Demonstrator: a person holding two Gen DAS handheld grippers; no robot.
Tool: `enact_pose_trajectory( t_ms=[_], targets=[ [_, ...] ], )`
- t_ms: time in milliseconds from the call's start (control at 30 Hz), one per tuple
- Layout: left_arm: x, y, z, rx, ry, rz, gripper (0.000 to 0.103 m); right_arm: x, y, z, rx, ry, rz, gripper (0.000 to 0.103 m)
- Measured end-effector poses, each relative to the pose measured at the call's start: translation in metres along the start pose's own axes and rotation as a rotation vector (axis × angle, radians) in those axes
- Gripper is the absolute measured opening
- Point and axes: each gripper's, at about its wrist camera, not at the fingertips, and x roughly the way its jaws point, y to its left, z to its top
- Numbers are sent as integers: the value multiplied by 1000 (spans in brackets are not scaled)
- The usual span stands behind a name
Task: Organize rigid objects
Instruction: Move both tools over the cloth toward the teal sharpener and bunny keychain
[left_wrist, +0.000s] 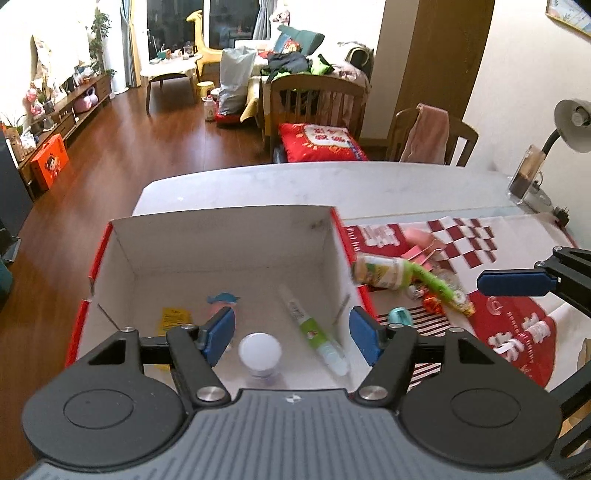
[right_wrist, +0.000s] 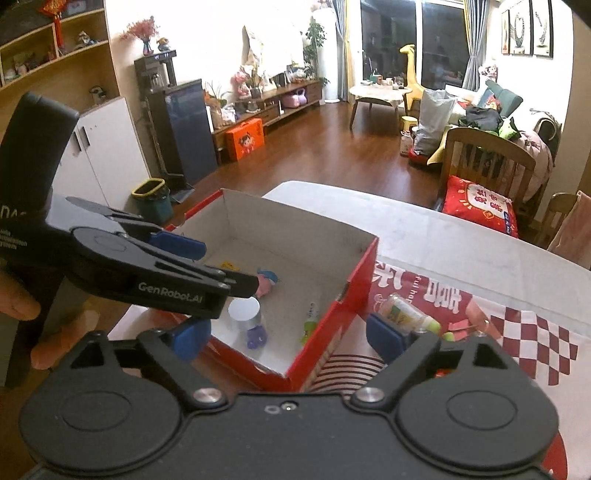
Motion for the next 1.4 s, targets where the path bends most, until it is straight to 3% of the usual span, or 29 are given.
enact_pose_trajectory(
  t_ms=[167, 467, 800, 1233, 1400],
  targets=[
    [-5, -25, -5, -11, -27, -10, 75, -21, -26, -12, 14, -24, 8, 103],
    [-5, -79, -13, -17, -106, -20, 83, -47, -81, -45, 14, -17, -23, 103],
    [30, -132, -24, -4, -72, -23, 83, -63, -154, -84, 93, 18, -110, 103],
    [82, -170, -44, -1, -36, 17, 83, -26, -155, -117, 5, 105, -72, 99],
    [104, -171, -46, -17, -27, 53, 83, -7, -154, -124, -22, 132, -52, 91]
  ],
)
